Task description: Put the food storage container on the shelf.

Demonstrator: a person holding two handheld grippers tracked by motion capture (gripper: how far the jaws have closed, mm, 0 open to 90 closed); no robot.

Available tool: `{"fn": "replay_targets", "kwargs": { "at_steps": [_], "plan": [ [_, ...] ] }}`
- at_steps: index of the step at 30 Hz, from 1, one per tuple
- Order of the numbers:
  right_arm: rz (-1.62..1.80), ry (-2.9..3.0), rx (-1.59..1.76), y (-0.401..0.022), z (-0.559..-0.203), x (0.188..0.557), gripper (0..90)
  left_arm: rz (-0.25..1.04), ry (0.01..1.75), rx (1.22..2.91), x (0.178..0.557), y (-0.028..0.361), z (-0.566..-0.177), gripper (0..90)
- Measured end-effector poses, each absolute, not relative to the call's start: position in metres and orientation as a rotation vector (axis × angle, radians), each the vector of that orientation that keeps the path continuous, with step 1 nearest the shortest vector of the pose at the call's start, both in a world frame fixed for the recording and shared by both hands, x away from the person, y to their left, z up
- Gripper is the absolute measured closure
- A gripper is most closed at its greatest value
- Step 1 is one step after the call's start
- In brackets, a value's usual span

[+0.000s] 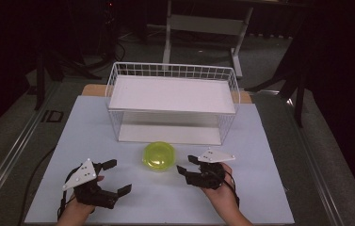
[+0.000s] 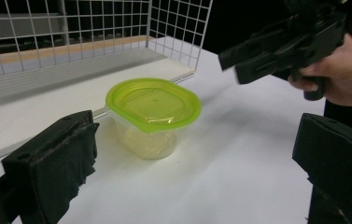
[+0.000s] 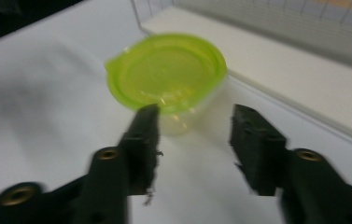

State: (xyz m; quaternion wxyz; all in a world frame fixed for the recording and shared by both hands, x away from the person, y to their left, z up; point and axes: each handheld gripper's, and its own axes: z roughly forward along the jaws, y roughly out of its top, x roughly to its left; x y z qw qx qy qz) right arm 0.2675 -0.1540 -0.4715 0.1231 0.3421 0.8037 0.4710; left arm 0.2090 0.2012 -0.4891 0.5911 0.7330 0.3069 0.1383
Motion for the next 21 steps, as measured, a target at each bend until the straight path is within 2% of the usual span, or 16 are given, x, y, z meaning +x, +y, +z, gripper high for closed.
{"fn": "replay_targets", "kwargs": {
  "at_steps": [2,6,7,8,10,16,21],
  "plan": [
    [1.392,2.330,0.987,-0.153,-0.468,0.267,28.8,0.343,0.701,1.738,0.214,0.198,-0.485,0.6],
    [1.414,2.331,1.008,-0.152,-0.464,0.267,24.8,0.341,0.681,1.748,0.220,0.195,-0.480,0.6],
    [1.451,2.330,1.010,-0.152,-0.460,0.267,18.6,0.358,0.675,1.754,0.222,0.194,-0.477,0.6],
    [1.448,2.318,1.006,-0.152,-0.459,0.267,17.7,0.368,0.672,1.750,0.224,0.192,-0.475,0.6],
    [1.482,2.301,0.984,-0.153,-0.455,0.269,13.6,0.332,0.692,1.752,0.228,0.191,-0.471,0.6],
    [1.489,2.264,0.946,-0.154,-0.447,0.272,14.2,0.303,0.693,1.728,0.237,0.186,-0.464,0.6],
    [1.448,2.255,0.923,-0.157,-0.445,0.281,19.4,0.287,0.686,1.702,0.245,0.181,-0.463,0.6]
  ]
}}
